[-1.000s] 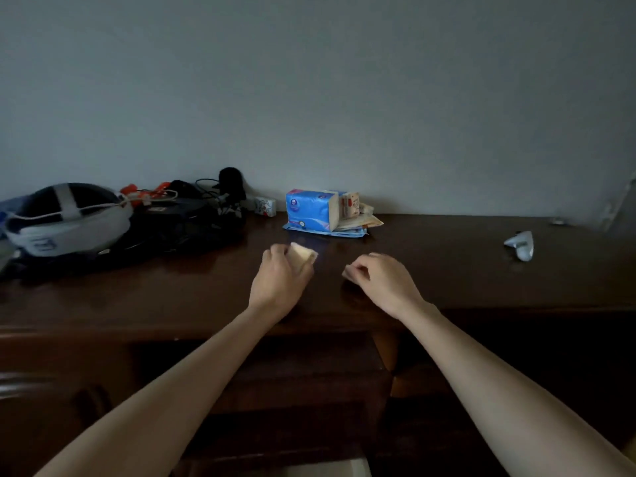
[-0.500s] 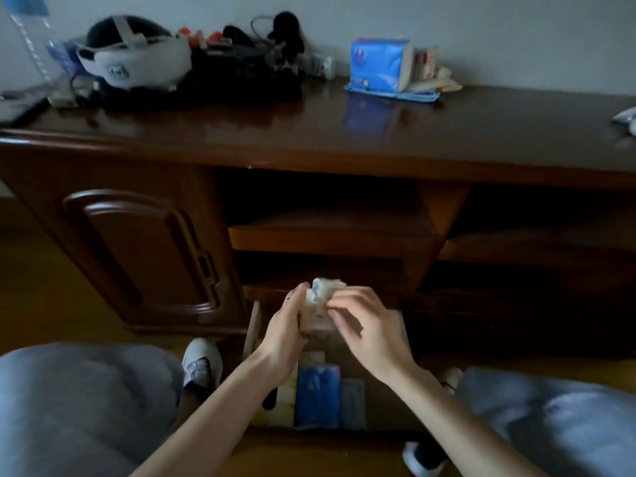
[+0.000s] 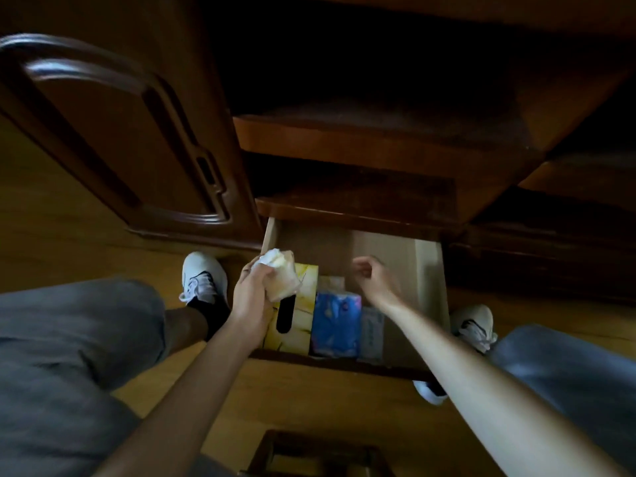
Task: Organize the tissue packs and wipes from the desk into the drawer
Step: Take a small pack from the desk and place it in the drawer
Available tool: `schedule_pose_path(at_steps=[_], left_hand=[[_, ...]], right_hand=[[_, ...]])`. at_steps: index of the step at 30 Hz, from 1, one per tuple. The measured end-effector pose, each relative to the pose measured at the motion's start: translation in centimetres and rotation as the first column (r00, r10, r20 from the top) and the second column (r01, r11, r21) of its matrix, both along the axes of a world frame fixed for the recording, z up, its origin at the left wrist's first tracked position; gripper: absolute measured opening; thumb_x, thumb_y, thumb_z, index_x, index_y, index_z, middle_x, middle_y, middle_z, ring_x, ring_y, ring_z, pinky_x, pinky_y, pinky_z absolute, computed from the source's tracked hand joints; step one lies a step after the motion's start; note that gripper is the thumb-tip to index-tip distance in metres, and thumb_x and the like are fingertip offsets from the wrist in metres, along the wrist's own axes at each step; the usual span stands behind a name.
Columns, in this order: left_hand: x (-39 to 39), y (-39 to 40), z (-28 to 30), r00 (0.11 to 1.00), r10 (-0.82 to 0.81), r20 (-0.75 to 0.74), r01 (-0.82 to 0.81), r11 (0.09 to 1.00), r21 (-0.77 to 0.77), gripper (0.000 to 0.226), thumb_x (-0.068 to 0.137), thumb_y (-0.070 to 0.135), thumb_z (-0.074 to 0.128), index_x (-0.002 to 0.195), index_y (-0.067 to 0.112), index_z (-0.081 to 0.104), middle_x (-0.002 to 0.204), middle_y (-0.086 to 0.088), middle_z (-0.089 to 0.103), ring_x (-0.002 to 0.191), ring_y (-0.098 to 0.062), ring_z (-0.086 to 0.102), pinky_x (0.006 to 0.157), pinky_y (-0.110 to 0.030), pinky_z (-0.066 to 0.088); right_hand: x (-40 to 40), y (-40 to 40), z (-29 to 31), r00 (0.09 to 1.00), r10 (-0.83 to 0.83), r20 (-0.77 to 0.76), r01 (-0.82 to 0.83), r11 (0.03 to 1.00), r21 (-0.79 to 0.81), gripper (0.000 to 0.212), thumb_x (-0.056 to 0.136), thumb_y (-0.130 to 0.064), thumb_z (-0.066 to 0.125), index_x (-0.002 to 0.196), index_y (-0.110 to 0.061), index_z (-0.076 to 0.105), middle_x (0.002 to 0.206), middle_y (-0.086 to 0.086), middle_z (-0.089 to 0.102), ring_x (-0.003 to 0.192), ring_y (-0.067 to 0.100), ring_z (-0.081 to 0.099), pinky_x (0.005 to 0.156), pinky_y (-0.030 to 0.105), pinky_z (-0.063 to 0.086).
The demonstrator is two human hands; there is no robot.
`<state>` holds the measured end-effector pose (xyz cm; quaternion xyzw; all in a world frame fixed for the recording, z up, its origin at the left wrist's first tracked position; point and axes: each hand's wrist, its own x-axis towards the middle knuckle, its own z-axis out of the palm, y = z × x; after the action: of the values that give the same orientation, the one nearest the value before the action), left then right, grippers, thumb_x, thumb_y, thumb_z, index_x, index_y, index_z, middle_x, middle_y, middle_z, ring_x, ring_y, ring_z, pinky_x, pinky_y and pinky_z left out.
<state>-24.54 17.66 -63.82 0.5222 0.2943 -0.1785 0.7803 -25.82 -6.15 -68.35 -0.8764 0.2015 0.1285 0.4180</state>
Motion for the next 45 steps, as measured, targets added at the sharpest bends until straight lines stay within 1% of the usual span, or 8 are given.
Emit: schedule_pose_path(at_steps=[7, 11, 17, 24, 32, 35, 39, 45], left_hand=[[0.2, 1.9, -1.8, 0.992, -0.005, -0.125, -0.007, 0.995, -0.096, 0.042, 0.094, 0.003, 0.052, 0.134, -0.006, 0.052, 0.103, -0.011, 0.062, 0.085, -0.005, 0.068, 0.067, -0.019, 0.052], [0.5, 2.2, -3.0, 0.989, -0.070, -0.130, 0.075, 0.997, 0.036, 0.054, 0.081, 0.015, 0.057, 0.135, 0.010, 0.056, 0.118, -0.013, 0.062, 0.105, -0.026, 0.063, 0.071, -0.032, 0.054], [1.3, 1.6, -3.8, 0.994, -0.010, -0.113, 0.019, 0.997, 0.079, 0.058, 0.077, 0.014, 0.064, 0.134, 0.014, 0.056, 0.118, -0.013, 0.065, 0.102, -0.026, 0.066, 0.071, -0.033, 0.055], [1.5, 1.0, -3.8, 0.998, -0.043, -0.044, 0.047, 0.994, 0.094, 0.045, 0.093, 0.003, 0.067, 0.135, 0.004, 0.053, 0.126, -0.023, 0.066, 0.116, -0.038, 0.065, 0.104, -0.055, 0.049], [1.1, 0.7, -1.9, 1.000, 0.021, 0.005, -0.021, 0.999, 0.024, 0.050, 0.092, -0.004, 0.039, 0.141, 0.002, 0.048, 0.124, -0.021, 0.066, 0.116, -0.038, 0.063, 0.104, -0.054, 0.048], [1.3, 0.8, -0.4, 0.996, -0.048, 0.073, 0.054, 0.996, -0.070, 0.032, 0.093, 0.011, 0.051, 0.122, 0.009, 0.064, 0.106, -0.009, 0.073, 0.104, -0.011, 0.069, 0.092, -0.035, 0.054], [1.2, 0.9, 0.0, 0.995, -0.079, 0.058, 0.084, 0.993, -0.082, 0.053, 0.097, 0.056, 0.050, 0.116, 0.013, 0.073, 0.114, -0.016, 0.072, 0.109, -0.026, 0.069, 0.086, -0.038, 0.057], [1.4, 1.5, -0.6, 0.994, 0.069, -0.080, -0.078, 0.990, -0.114, 0.049, 0.103, 0.041, 0.049, 0.128, 0.002, 0.064, 0.123, -0.023, 0.067, 0.104, -0.031, 0.071, 0.084, -0.040, 0.059]], right_hand=[[4.7, 0.6, -6.4, 0.940, 0.160, -0.300, -0.189, 0.980, -0.070, 0.058, 0.101, -0.036, 0.052, 0.156, -0.028, 0.037, 0.159, 0.004, 0.044, 0.137, 0.026, 0.050, 0.092, 0.038, 0.047], [5.4, 0.6, -9.0, 0.890, 0.197, -0.410, -0.257, 0.962, -0.094, 0.064, 0.100, -0.022, 0.054, 0.160, -0.022, 0.032, 0.163, 0.006, 0.039, 0.145, 0.028, 0.042, 0.110, 0.045, 0.043], [6.8, -0.6, -8.1, 0.981, -0.042, -0.189, 0.005, 0.981, -0.194, 0.038, 0.098, -0.040, 0.055, 0.127, -0.016, 0.062, 0.118, 0.007, 0.070, 0.095, 0.022, 0.066, 0.073, 0.033, 0.050], [5.3, 3.6, -2.4, 0.975, 0.178, -0.136, -0.047, 0.753, 0.657, 0.058, 0.081, -0.048, 0.069, 0.134, -0.028, 0.057, 0.109, -0.010, 0.076, 0.098, 0.012, 0.071, 0.079, 0.021, 0.055], [2.4, 8.6, 0.5, 0.926, 0.344, 0.153, -0.370, 0.907, 0.202, 0.046, 0.102, -0.047, 0.051, 0.144, -0.027, 0.051, 0.123, -0.008, 0.059, 0.102, 0.003, 0.060, 0.077, 0.011, 0.044], [2.0, 9.0, 0.9, 0.919, 0.343, 0.194, -0.384, 0.890, 0.244, 0.044, 0.106, -0.036, 0.053, 0.148, -0.024, 0.047, 0.138, -0.005, 0.053, 0.120, 0.006, 0.054, 0.079, -0.003, 0.037], [0.9, 10.1, 1.8, 0.861, 0.436, 0.262, -0.478, 0.870, 0.124, 0.053, 0.107, -0.027, 0.052, 0.157, -0.022, 0.035, 0.143, 0.006, 0.058, 0.127, 0.021, 0.057, 0.099, 0.026, 0.050], [0.4, 11.6, 2.2, 0.847, 0.473, 0.243, -0.496, 0.868, 0.038, 0.066, 0.107, -0.047, 0.041, 0.163, -0.017, 0.024, 0.158, 0.001, 0.034, 0.144, 0.015, 0.020, 0.123, 0.037, 0.024]])
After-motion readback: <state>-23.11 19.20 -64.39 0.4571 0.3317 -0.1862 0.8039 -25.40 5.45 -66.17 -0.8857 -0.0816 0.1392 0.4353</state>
